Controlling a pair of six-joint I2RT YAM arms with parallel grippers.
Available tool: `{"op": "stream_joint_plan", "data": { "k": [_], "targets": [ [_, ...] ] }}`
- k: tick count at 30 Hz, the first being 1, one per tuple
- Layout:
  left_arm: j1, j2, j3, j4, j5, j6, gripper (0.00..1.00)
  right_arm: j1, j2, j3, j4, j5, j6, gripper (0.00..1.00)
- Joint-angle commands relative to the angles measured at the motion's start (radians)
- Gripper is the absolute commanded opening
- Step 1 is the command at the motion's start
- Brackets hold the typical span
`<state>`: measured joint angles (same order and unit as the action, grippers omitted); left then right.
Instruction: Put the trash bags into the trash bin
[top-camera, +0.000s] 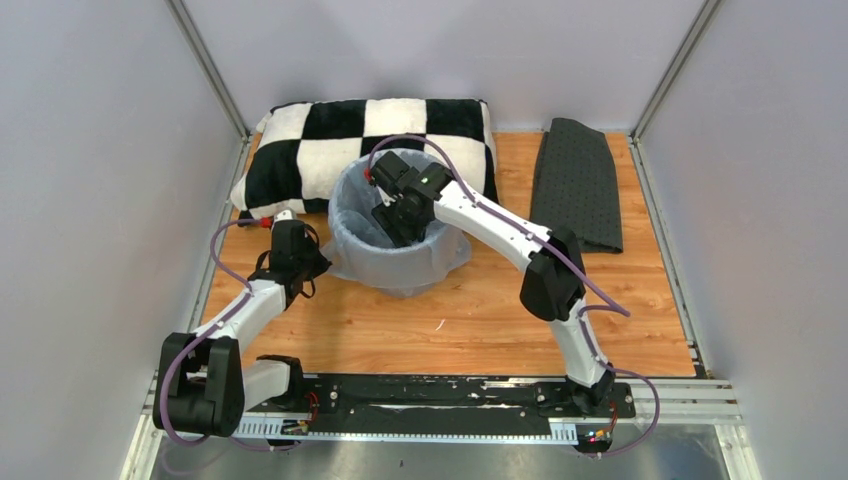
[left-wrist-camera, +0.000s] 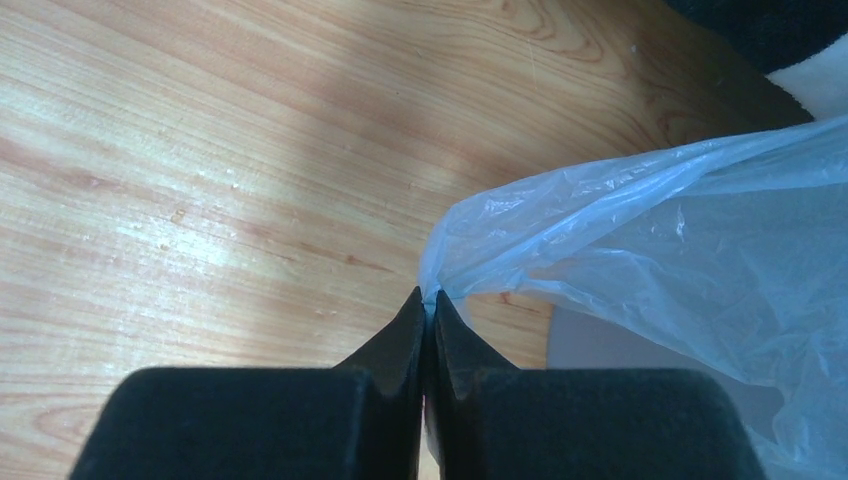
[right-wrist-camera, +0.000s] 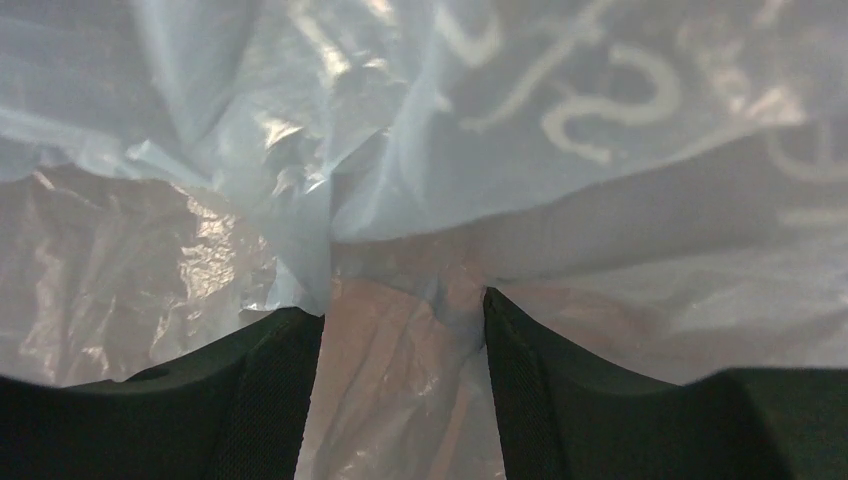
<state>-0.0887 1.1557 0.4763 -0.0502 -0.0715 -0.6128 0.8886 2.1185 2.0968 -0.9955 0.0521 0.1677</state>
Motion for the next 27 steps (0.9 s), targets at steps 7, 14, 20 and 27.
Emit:
{"op": "stream_joint_plan", "data": {
  "k": [7, 14, 20, 27],
  "targets": [
    [-0.006, -0.054, 0.002, 0.001, 0.015, -0.001, 0.21, -0.038, 0.083, -0.006, -0.029, -0.037, -0.01, 0.62],
    [-0.006, -0.117, 0.019, -0.036, -0.005, 0.004, 0.35, -0.05, 0.103, -0.006, -0.029, -0.036, -0.015, 0.63],
    [-0.006, -0.164, 0.027, -0.063, 0.001, -0.002, 0.37, -0.054, 0.138, 0.0, -0.029, -0.034, -0.024, 0.66],
    [-0.006, -0.176, 0.032, -0.078, 0.014, 0.0, 0.38, -0.061, 0.171, 0.009, -0.029, -0.022, -0.031, 0.71]
  ]
}}
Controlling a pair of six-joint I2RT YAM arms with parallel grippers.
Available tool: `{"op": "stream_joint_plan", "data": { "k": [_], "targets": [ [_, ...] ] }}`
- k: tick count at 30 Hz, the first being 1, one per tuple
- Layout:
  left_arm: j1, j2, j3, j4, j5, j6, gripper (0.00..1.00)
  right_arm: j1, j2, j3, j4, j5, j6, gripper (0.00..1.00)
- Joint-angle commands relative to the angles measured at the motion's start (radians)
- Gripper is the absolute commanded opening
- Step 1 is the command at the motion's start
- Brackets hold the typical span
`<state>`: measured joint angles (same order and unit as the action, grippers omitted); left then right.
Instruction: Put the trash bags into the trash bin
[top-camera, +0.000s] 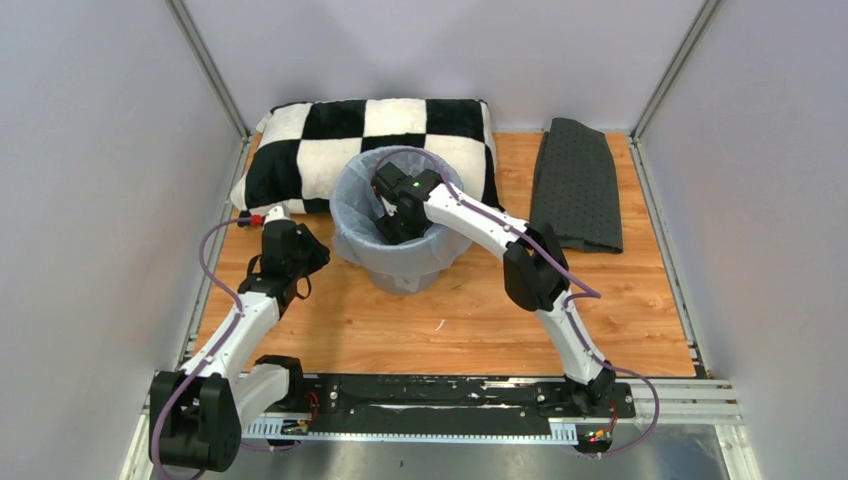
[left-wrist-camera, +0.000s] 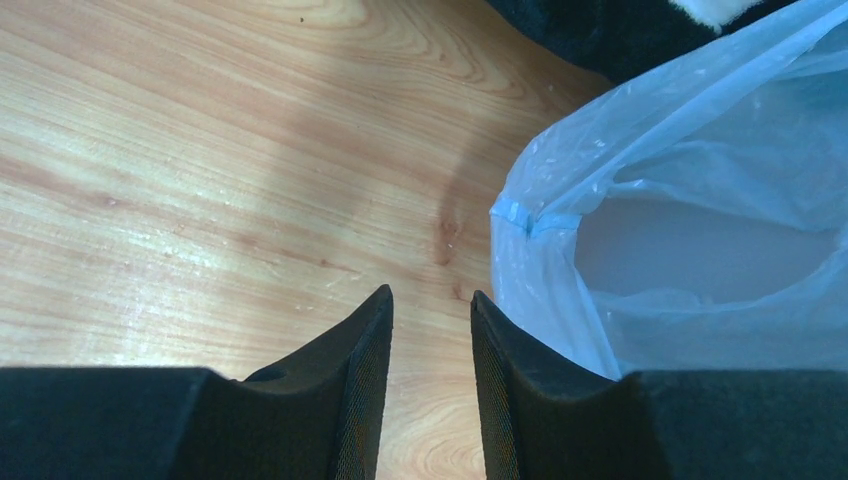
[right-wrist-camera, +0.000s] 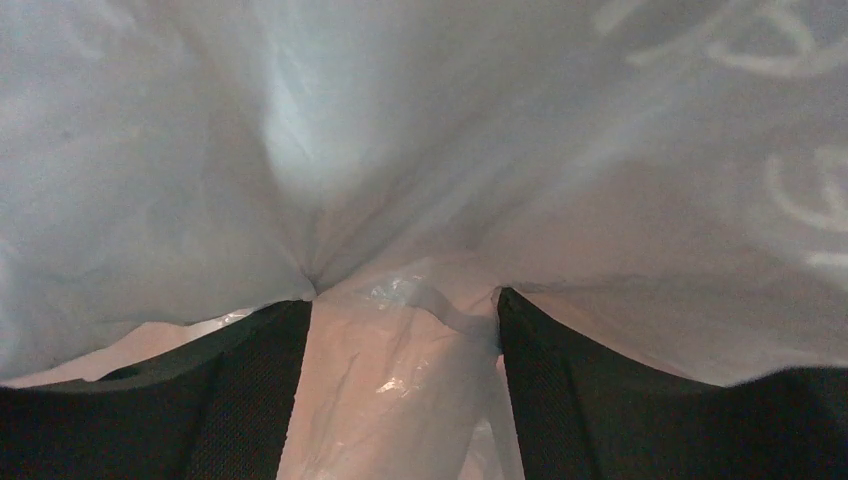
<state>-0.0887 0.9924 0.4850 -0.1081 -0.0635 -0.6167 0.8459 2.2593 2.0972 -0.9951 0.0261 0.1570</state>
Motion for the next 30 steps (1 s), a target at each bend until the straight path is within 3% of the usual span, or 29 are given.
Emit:
{"op": "stream_joint_plan", "data": {
  "k": [1, 10, 30],
  "targets": [
    [-0.006, -0.013, 0.024, -0.02, 0.009, 0.005, 0.38, -0.019, 0.033, 0.009, -0.03, 0.007, -0.022, 0.73],
    [-0.005, -0.015, 0.032, -0.021, 0.022, 0.0, 0.38, -0.02, 0.064, 0.008, -0.03, 0.029, -0.036, 0.82],
    [-0.006, -0.058, 0.064, -0.049, 0.021, -0.003, 0.38, -0.042, 0.13, -0.025, -0.023, 0.036, -0.042, 0.87]
  ]
}}
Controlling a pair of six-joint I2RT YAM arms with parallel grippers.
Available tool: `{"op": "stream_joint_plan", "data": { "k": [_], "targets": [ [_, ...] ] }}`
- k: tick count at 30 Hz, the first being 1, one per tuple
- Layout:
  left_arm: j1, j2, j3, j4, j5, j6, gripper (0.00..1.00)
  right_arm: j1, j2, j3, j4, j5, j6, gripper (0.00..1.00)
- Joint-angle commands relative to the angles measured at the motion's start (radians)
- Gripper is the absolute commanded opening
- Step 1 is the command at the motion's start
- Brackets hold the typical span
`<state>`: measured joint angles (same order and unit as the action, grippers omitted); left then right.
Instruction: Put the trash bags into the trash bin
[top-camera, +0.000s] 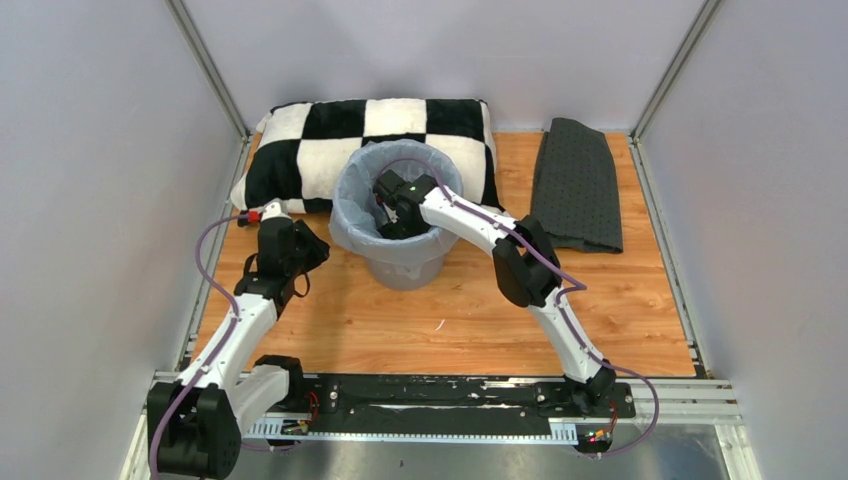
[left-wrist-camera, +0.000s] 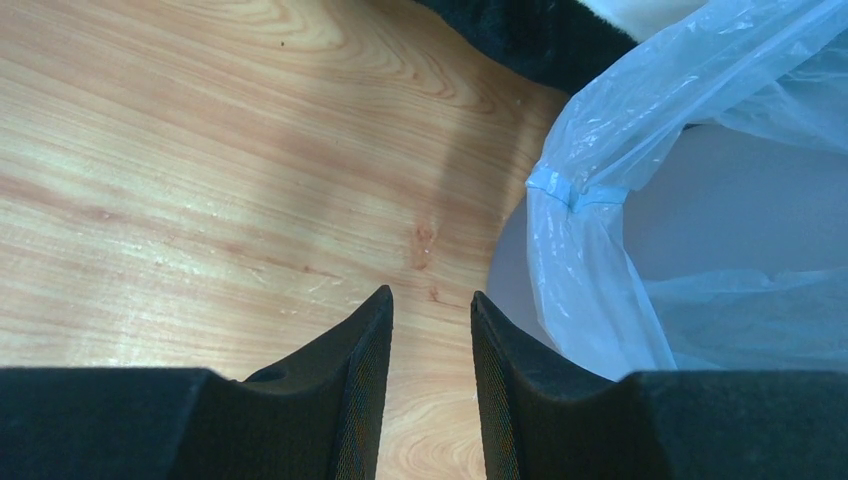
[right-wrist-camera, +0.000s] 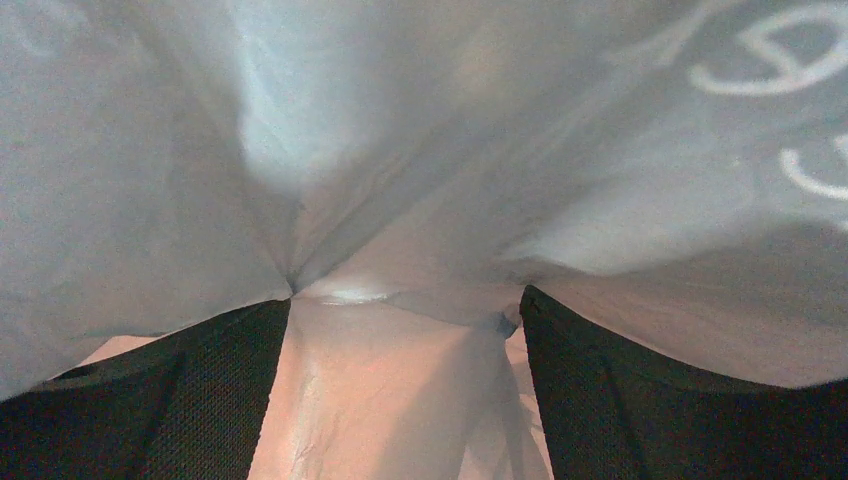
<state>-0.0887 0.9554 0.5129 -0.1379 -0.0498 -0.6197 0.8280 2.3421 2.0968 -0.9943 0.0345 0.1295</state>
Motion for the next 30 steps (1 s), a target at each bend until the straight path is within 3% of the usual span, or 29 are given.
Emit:
{"op": "stream_joint_plan", "data": {
  "k": [1, 15, 30],
  "targets": [
    [-0.006, -0.022, 0.039, -0.019, 0.008, 0.001, 0.38, -0.024, 0.05, -0.028, -0.024, 0.032, -0.015, 0.88],
    [-0.006, -0.026, 0.046, -0.02, 0.016, 0.003, 0.38, -0.024, 0.091, -0.07, -0.041, 0.004, -0.012, 0.89],
    [-0.006, -0.028, 0.05, -0.019, 0.016, 0.001, 0.38, 0.021, 0.173, 0.079, -0.165, 0.001, -0.085, 0.91]
  ]
}}
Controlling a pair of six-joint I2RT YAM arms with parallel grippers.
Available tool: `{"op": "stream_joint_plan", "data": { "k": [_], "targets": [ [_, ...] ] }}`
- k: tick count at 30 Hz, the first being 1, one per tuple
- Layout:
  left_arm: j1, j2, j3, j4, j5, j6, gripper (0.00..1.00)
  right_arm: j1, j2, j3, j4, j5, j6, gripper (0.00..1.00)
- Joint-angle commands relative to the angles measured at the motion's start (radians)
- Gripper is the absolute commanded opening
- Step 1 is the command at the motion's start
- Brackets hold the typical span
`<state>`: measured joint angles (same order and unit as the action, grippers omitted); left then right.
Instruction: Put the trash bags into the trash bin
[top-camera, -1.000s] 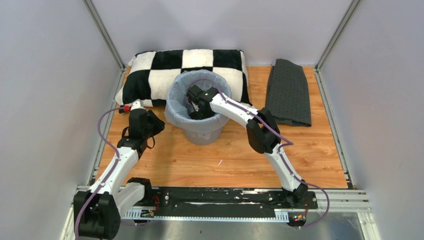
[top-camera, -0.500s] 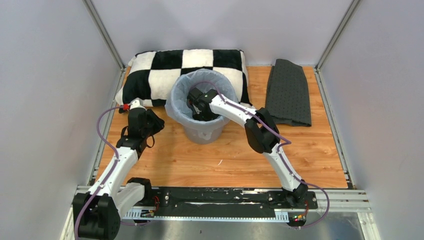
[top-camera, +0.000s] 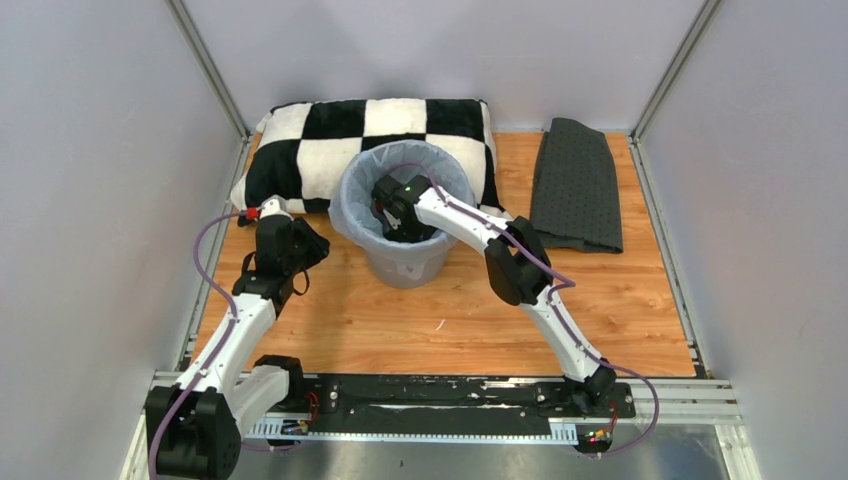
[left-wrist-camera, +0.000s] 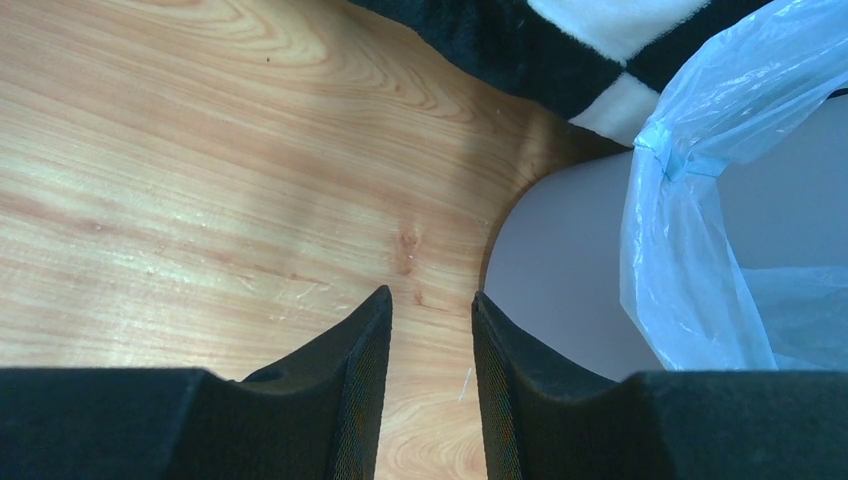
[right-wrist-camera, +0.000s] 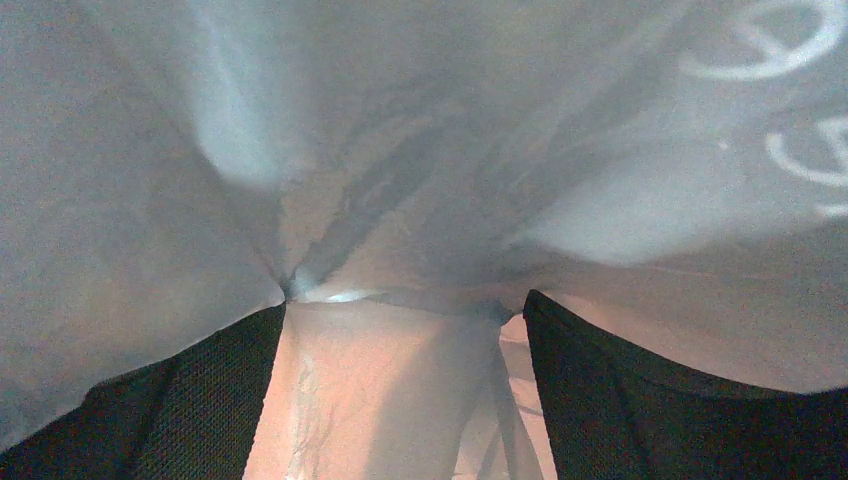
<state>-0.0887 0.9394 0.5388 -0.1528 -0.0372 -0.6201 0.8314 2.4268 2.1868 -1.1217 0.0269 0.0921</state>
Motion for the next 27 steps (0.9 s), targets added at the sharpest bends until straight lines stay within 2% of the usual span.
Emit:
{"op": "stream_joint_plan", "data": {
  "k": [1, 5, 17, 27],
  "targets": [
    [-0.005, -0.014, 0.023, -0.005, 0.002, 0.002, 0.38, 0.018, 0.083, -0.017, -0.039, 0.01, -0.05, 0.91],
    [-0.005, -0.013, 0.022, -0.007, 0.003, -0.001, 0.38, 0.02, 0.06, -0.02, -0.045, 0.038, -0.058, 0.91],
    [-0.006, -0.024, 0.035, -0.025, -0.005, 0.0, 0.38, 0.018, -0.021, 0.109, -0.076, 0.11, -0.042, 0.92],
    [-0.005, -0.021, 0.041, -0.026, -0.006, 0.0, 0.38, 0.018, -0.088, 0.108, -0.076, 0.122, -0.034, 0.91]
  ]
}}
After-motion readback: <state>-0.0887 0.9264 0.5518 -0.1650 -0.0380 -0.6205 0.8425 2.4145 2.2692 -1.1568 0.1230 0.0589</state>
